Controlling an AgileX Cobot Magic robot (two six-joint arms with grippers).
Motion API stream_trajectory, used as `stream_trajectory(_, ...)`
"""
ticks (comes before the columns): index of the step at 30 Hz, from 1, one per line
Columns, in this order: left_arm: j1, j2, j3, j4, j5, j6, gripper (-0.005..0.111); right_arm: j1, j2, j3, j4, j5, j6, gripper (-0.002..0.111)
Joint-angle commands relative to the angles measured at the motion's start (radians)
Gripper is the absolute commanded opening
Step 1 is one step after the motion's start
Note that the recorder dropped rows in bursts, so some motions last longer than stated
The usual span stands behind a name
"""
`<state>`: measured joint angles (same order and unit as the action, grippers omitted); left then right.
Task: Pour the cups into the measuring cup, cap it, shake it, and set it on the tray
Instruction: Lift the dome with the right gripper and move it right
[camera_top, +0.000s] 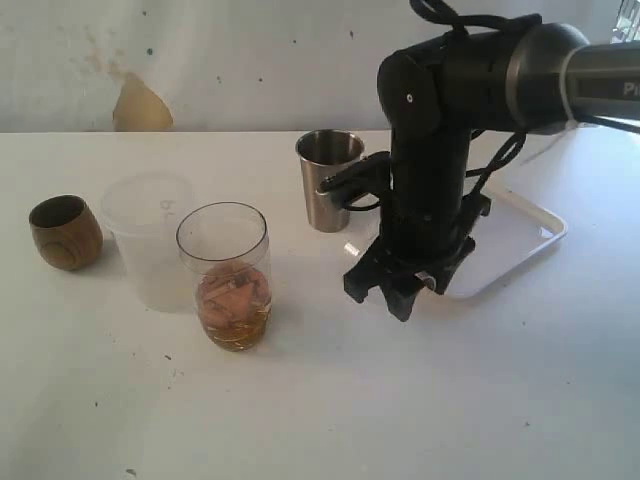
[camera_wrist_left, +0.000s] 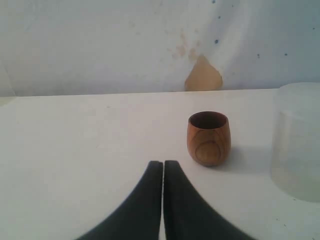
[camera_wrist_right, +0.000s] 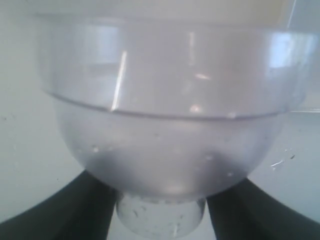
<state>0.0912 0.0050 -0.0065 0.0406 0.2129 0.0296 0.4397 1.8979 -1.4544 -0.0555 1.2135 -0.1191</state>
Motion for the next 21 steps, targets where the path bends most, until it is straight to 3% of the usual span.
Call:
stream_trajectory(1, 0.001, -0.005, 0.006, -0.006, -0.010, -0.002, 0.001, -0.001, -0.082, 0.012, -0.105, 0.008, -0.122, 0.000)
stream_trajectory(9, 0.001, -0.005, 0.006, -0.006, -0.010, -0.002, 0.001, 0.072, -0.161, 0.207, -0.376, 0.008, -0.456, 0.000)
stream_trajectory(14, 0.001, -0.005, 0.006, -0.006, -0.010, -0.002, 0.001, 0.130, -0.184, 0.334, -0.748, 0.008, -0.552, 0.000)
stream_trajectory(21, 0.001, -0.005, 0.006, -0.006, -0.010, -0.002, 0.001, 0.220, -0.194, 0.487, -1.061, 0.008, -0.735, 0.000)
